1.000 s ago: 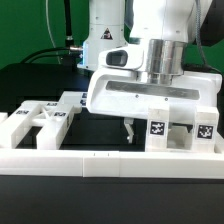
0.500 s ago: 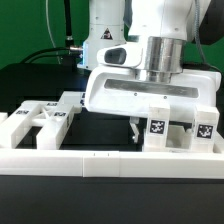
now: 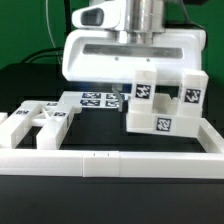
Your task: Assemble chair
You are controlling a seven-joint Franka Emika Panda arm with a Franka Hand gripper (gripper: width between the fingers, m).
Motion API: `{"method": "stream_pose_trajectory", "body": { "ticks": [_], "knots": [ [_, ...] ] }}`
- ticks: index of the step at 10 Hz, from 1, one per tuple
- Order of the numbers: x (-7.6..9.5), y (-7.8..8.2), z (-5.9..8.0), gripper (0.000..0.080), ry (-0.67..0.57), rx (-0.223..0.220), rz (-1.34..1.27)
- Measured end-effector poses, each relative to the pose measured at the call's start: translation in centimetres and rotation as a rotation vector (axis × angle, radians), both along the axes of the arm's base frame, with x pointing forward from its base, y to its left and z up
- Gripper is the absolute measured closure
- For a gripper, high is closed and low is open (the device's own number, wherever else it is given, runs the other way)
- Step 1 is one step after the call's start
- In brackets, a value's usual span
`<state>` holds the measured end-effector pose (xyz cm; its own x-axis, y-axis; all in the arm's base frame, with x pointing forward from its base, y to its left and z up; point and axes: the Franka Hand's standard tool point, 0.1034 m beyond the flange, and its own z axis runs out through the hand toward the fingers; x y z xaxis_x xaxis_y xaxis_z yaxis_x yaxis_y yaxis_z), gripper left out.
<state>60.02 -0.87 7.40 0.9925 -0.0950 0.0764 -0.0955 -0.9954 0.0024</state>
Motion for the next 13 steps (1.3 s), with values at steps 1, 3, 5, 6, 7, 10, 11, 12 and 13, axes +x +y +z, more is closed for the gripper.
{"method": "stream_pose_trajectory", "body": {
  "ticks": [1,3,5,6,7,10,11,12,13],
  "knots": [
    [0.1,-0.2,-0.1,0.0765,-0.002,-0.002,-0.006],
    [-1.0,0.2,-0.4,0.0765,0.100,0.025,-0.010],
    [-1.4,0.0,-0.1,0.0765,0.256,0.058,-0.002],
    [-2.1,-0.2,0.1,0.0765,0.315,0.075,-0.009],
    [-3.1,-0.4,0.2,0.0765,0.407,0.092,-0.017],
    [-3.9,-0.8,-0.3,0.0765,0.603,0.110,-0.019],
    [-4.3,-1.6,-0.9,0.0765,0.685,0.105,-0.015],
    [-4.3,-2.3,-1.2,0.0765,0.736,0.112,-0.020],
    [-5.0,-2.8,-1.0,0.0765,0.831,0.129,-0.036]
  ]
}}
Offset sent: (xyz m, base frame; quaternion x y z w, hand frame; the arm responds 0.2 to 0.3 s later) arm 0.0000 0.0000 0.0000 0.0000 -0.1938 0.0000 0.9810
